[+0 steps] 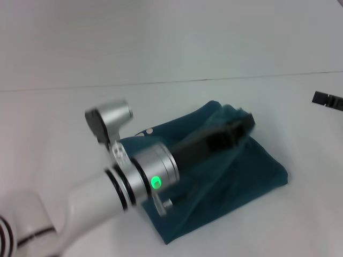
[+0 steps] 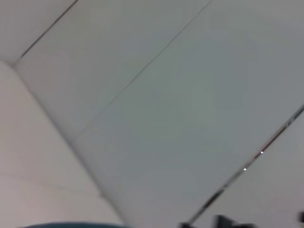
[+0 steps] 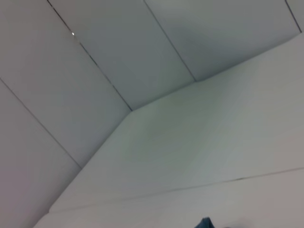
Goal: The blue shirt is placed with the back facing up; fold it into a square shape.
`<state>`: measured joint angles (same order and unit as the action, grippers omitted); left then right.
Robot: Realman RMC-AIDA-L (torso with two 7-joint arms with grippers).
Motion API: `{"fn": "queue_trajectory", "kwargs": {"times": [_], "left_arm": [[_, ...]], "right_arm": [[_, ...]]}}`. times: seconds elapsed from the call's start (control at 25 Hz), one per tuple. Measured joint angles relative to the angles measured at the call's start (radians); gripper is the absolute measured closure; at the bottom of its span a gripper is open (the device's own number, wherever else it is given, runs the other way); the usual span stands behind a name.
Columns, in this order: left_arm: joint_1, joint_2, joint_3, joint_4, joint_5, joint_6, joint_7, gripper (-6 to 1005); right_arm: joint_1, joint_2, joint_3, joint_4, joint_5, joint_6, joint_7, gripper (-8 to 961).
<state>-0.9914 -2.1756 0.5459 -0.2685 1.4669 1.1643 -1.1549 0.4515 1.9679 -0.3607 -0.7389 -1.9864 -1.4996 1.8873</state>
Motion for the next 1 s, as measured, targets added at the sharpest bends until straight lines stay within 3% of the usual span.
{"fn": "queue_trajectory", "kwargs": {"times": [0.08,0.12,0.2,0.36,0.52,0.76,1.0], "left_arm": [[0.031,0.000,-0.099,-0.053,0.079,0.033,0.114,961],[0.031,0.000,-0.099,-0.053,0.079,0.033,0.114,939],[0.070,0.000,-0.223,-0.063,0.262,0.075,0.149,895],[0.094,-0.001,-0.294,-0.061,0.424,0.105,0.140,806],[0.116,0.001,-0.301,-0.016,0.482,0.171,0.103,640],[0.183,0.006,-0.292,0.162,0.542,0.293,-0.012,371],[0.279,0.008,-0.287,0.385,0.553,0.431,-0.092,215]], "right_arm": [[-0.001,0.001,-0.007,0.003,-0.011,0.003,0.002,44],[0.000,0.001,-0.009,0.005,-0.018,0.004,0.005,44],[0.002,-0.001,-0.011,0.014,-0.032,0.006,0.017,43],[0.007,-0.017,-0.012,0.036,-0.062,0.016,0.062,41],[0.013,-0.038,-0.014,0.055,-0.079,0.018,0.115,39],[0.075,-0.076,-0.081,0.127,-0.155,0.021,0.237,41],[0.116,-0.076,-0.145,0.149,-0.178,0.027,0.323,46]]}}
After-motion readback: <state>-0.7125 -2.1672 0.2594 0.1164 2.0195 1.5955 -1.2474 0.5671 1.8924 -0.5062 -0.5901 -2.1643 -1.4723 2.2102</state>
